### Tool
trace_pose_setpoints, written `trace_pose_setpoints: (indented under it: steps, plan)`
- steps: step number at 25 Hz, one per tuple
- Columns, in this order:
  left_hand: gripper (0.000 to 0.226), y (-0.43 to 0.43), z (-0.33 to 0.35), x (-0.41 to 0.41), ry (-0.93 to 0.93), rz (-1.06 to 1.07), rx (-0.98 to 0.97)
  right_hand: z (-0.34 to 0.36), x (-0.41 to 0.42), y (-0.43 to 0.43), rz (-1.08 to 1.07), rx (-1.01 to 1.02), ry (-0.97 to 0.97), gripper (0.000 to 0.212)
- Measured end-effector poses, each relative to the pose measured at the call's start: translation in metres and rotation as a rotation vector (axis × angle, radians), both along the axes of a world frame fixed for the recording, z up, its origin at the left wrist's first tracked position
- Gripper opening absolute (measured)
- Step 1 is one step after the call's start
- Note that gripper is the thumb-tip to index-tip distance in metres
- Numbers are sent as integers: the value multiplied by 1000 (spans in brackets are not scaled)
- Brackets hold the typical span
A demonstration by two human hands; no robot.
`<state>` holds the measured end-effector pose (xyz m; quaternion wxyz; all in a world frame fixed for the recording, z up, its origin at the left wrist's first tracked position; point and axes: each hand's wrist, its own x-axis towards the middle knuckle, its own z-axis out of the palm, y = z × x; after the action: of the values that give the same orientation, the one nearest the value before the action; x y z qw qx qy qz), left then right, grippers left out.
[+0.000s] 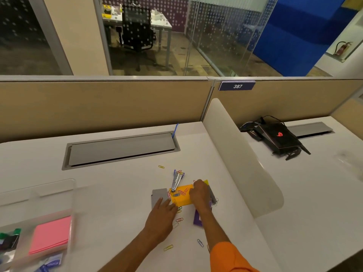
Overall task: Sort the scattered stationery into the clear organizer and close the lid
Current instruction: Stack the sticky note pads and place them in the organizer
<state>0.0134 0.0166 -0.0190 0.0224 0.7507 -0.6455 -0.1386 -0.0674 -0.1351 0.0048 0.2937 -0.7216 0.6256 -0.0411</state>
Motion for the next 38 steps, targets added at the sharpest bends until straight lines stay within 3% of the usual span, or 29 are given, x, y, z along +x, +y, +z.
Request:
trace_pose_setpoints:
  steps: [10,20,30,34,38]
  plan:
    - [62,3,1,3,88,18,29,4,-12,-12,4,143,-44,24]
    - [62,13,13,7,172,19,-40,33,-25,-5,42,-53,-89,16]
    - [56,25,35,8,299,172,-59,53,-33,7,52,-225,-76,12]
    - [35,34,47,9,559,333,-209,58,-52,12,-82,-233,-236,11]
    - [21,37,60,15,923,658,-318,63,-61,22,-210,32,-534,6]
